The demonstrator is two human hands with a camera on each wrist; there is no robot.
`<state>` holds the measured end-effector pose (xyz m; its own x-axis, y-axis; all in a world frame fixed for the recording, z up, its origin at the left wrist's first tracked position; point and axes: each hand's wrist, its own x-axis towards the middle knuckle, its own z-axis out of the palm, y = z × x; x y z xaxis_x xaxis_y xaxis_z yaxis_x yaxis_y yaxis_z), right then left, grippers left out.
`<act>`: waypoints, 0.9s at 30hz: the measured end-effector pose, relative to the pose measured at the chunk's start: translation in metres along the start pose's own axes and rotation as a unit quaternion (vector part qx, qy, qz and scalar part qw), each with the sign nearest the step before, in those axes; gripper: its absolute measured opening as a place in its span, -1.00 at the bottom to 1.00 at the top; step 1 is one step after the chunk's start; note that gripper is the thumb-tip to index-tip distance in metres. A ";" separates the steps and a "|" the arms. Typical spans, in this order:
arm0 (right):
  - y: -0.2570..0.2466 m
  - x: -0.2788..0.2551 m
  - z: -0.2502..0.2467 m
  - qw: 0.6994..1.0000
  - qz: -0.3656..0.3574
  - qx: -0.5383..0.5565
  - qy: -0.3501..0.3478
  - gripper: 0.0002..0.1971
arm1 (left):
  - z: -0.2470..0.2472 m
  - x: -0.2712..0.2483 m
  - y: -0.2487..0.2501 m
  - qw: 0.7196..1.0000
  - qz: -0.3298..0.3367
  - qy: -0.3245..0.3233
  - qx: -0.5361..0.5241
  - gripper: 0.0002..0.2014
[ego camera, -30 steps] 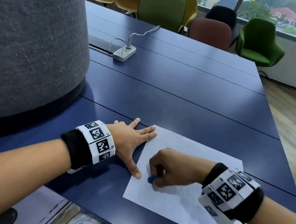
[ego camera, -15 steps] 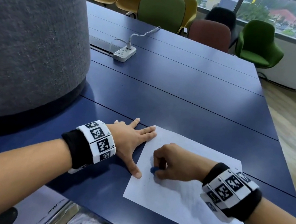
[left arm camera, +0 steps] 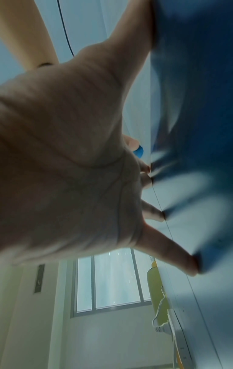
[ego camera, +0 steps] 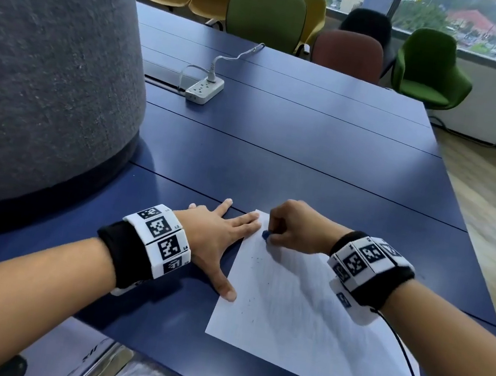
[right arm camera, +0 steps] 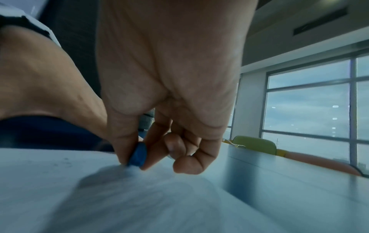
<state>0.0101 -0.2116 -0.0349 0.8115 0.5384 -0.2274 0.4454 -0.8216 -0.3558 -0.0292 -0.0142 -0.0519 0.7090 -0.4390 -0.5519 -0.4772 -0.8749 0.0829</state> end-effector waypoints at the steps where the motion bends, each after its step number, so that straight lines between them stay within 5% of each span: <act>1: -0.003 -0.004 0.003 1.000 -0.011 0.004 -0.015 -0.82 | 0.000 0.000 0.000 1.000 0.000 -0.001 0.000 0.38; 5: -0.016 -0.017 0.011 0.993 -0.045 -0.007 -0.113 -0.80 | 0.000 0.000 0.000 1.000 -0.002 -0.005 0.000 0.38; 11: 0.002 -0.004 -0.005 1.000 0.007 0.003 -0.013 -0.84 | -0.001 -0.001 0.001 1.000 -0.002 -0.001 -0.002 0.36; 16: -0.008 -0.017 0.005 0.995 -0.013 0.005 -0.100 -0.88 | -0.001 0.000 0.000 1.000 -0.005 -0.006 -0.001 0.38; 22: 0.008 0.002 -0.004 1.000 0.004 -0.007 -0.010 -0.85 | -0.001 0.000 0.001 1.000 -0.003 -0.007 0.002 0.37; 27: -0.002 -0.005 -0.001 0.995 -0.026 -0.025 -0.091 -0.81 | -0.001 0.000 0.000 1.000 -0.004 -0.003 0.000 0.37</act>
<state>0.0052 -0.2126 -0.0322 0.7068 0.6014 -0.3724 0.5068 -0.7978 -0.3265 -0.0290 -0.0147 -0.0511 0.7101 -0.4302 -0.5575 -0.4708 -0.8788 0.0785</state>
